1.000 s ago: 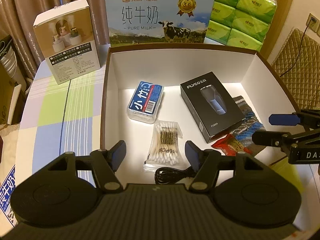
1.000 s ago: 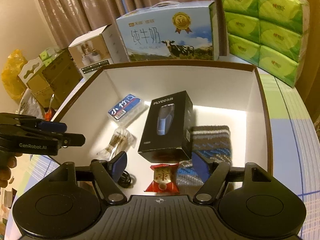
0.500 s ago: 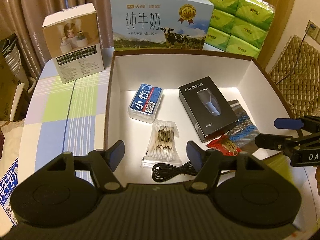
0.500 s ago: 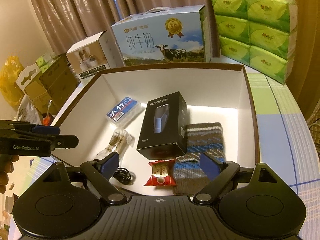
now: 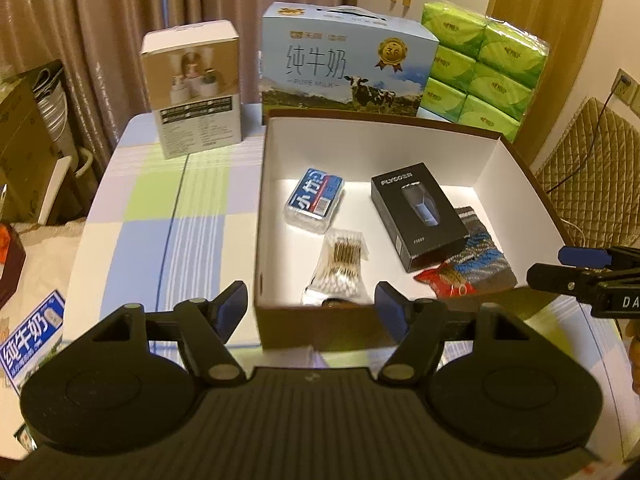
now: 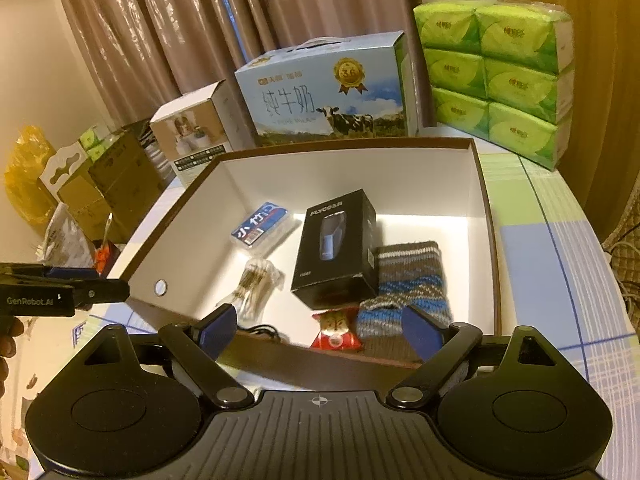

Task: Organize objects
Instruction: 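Withdraw both grippers from the brown box toward the remaining items, then grasp the clear plastic cup with the left gripper while the right grasps the white bottle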

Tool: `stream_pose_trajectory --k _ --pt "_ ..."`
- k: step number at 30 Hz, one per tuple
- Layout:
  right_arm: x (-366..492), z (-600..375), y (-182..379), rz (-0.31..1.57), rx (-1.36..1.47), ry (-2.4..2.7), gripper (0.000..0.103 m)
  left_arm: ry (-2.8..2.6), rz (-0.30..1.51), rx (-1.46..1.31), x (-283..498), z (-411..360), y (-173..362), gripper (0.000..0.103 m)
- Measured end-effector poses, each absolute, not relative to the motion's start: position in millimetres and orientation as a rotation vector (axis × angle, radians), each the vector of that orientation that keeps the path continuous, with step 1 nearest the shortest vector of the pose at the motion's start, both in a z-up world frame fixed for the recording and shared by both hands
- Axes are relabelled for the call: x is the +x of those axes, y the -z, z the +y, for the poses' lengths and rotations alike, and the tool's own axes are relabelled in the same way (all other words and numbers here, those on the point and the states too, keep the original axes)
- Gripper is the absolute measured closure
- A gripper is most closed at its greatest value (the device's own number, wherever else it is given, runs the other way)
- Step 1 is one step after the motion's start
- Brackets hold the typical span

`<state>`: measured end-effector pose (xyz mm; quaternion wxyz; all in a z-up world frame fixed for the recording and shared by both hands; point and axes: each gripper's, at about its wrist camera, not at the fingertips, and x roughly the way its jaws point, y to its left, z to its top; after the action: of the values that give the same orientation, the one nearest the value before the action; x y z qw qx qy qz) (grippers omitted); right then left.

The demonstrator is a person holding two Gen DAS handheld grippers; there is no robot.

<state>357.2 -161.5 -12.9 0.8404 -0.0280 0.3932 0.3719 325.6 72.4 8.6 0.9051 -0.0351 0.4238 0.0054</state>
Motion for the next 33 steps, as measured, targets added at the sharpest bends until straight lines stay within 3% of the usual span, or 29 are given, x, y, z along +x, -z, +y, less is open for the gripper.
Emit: stream_pose_trajectory --k 21,26,33 --pt "286.2 -137.8 58.5 0.961 -0.133 -0.887 0.018 -0.080 1.052 -0.147 256.1 91.7 52.2 0.037" --pt "269.3 -120.6 73.1 0.954 -0.220 -0.942 0.040 -0.108 1.061 -0.155 255.8 98.5 58.1 0.037" --pt "253.6 -102.0 89.2 0.917 -0.326 -0.997 0.054 -0.118 1.077 -0.163 256.0 101.9 66.0 0.037"
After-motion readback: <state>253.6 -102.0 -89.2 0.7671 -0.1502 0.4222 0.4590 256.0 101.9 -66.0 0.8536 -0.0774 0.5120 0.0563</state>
